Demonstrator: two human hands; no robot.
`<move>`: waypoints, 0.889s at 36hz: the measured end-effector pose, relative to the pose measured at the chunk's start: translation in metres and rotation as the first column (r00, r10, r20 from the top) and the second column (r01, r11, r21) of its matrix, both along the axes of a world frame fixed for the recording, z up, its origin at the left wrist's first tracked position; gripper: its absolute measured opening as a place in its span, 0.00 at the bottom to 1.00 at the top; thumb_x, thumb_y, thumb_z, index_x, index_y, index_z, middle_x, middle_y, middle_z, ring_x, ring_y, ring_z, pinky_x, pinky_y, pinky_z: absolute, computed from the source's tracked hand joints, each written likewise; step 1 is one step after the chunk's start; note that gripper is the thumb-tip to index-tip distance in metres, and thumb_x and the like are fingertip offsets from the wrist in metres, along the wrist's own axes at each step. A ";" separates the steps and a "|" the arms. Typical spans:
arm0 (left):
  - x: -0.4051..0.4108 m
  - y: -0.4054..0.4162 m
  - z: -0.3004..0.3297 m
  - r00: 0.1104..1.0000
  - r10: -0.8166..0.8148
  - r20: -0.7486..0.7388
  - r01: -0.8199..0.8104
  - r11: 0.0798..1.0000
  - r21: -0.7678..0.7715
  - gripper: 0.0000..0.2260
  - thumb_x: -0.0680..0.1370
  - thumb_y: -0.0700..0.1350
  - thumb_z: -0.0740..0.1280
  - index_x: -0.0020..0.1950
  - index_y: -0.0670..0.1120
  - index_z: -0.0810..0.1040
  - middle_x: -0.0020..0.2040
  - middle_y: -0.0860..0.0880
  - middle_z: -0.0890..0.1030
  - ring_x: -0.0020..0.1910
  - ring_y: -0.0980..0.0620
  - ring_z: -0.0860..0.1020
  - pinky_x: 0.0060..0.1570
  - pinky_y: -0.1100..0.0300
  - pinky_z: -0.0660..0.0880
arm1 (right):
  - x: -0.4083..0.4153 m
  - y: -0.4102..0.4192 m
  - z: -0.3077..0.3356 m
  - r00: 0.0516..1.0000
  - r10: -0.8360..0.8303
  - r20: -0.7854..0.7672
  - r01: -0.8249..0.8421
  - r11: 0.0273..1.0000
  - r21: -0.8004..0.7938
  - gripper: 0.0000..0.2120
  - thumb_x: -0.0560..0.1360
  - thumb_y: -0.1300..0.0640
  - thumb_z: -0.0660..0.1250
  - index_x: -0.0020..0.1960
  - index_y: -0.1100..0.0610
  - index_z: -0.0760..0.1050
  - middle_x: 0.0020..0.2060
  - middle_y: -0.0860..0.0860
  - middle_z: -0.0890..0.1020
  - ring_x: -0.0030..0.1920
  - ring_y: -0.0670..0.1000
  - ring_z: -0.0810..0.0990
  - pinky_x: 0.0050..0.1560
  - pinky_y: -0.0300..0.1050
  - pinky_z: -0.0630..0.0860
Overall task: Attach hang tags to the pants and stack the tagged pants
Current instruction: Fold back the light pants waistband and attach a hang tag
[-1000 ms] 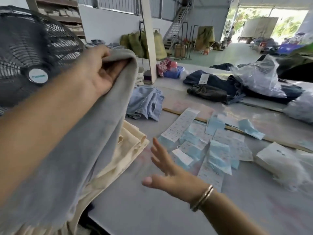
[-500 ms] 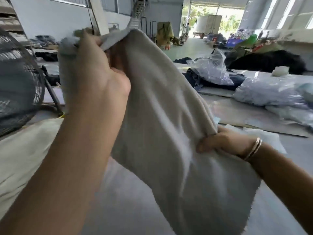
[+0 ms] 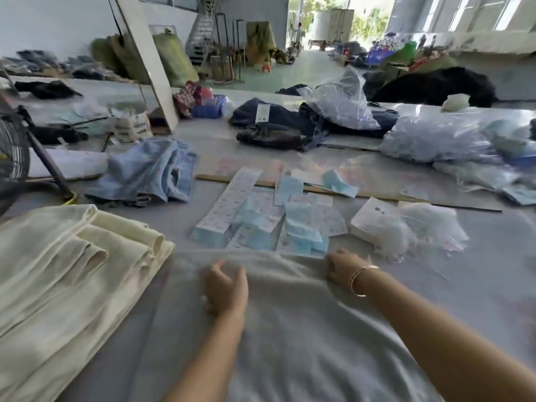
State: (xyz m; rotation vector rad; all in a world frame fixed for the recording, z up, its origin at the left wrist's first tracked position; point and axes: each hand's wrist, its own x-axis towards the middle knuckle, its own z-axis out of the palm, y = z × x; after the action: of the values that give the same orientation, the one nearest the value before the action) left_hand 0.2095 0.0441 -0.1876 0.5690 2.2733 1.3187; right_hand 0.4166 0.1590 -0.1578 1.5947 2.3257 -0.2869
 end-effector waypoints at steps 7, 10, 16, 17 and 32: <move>0.033 -0.014 -0.028 0.583 -0.622 -0.524 0.440 0.783 -0.440 0.27 0.77 0.61 0.60 0.74 0.55 0.64 0.78 0.49 0.56 0.78 0.51 0.51 0.73 0.46 0.47 | 0.081 -0.015 0.013 0.738 -0.378 -0.559 0.423 0.905 -0.055 0.28 0.74 0.47 0.69 0.68 0.59 0.68 0.64 0.59 0.74 0.63 0.59 0.73 0.63 0.49 0.68; 0.057 -0.027 -0.026 0.428 -0.673 -0.603 0.512 0.730 -0.452 0.31 0.67 0.63 0.70 0.67 0.51 0.76 0.70 0.41 0.72 0.70 0.42 0.69 0.64 0.40 0.68 | 0.131 -0.044 0.029 0.532 -0.702 -0.474 0.504 0.712 -0.489 0.26 0.69 0.38 0.67 0.60 0.54 0.72 0.52 0.56 0.80 0.48 0.56 0.80 0.44 0.47 0.76; 0.087 -0.036 -0.021 0.452 -0.681 -0.576 0.704 0.669 -0.237 0.22 0.66 0.54 0.71 0.59 0.54 0.81 0.58 0.49 0.79 0.58 0.47 0.78 0.57 0.55 0.75 | 0.136 -0.079 0.020 0.330 -0.846 -0.418 0.395 0.526 -0.753 0.26 0.62 0.53 0.73 0.58 0.62 0.77 0.48 0.65 0.83 0.48 0.64 0.83 0.53 0.60 0.79; 0.089 -0.035 -0.017 0.455 -0.711 -0.537 0.741 0.636 -0.214 0.19 0.69 0.53 0.70 0.61 0.55 0.80 0.58 0.51 0.78 0.59 0.49 0.75 0.58 0.58 0.72 | 0.131 -0.082 0.023 0.326 -0.854 -0.406 0.385 0.512 -0.768 0.25 0.63 0.54 0.73 0.57 0.64 0.77 0.48 0.66 0.83 0.50 0.66 0.82 0.55 0.62 0.77; 0.101 -0.043 0.084 0.456 -0.725 0.517 0.646 0.669 0.368 0.07 0.76 0.42 0.69 0.50 0.40 0.83 0.47 0.43 0.85 0.45 0.49 0.83 0.46 0.59 0.79 | 0.052 -0.104 0.082 0.154 -0.729 -0.666 -0.296 0.610 -0.736 0.46 0.59 0.30 0.71 0.65 0.61 0.74 0.57 0.65 0.80 0.56 0.60 0.80 0.55 0.47 0.78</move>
State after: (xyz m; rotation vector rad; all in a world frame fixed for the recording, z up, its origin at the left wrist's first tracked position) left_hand 0.3110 0.0013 -0.1038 0.8242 1.1737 0.9877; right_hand 0.4685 0.0548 -0.0757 1.3330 1.7402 -2.7882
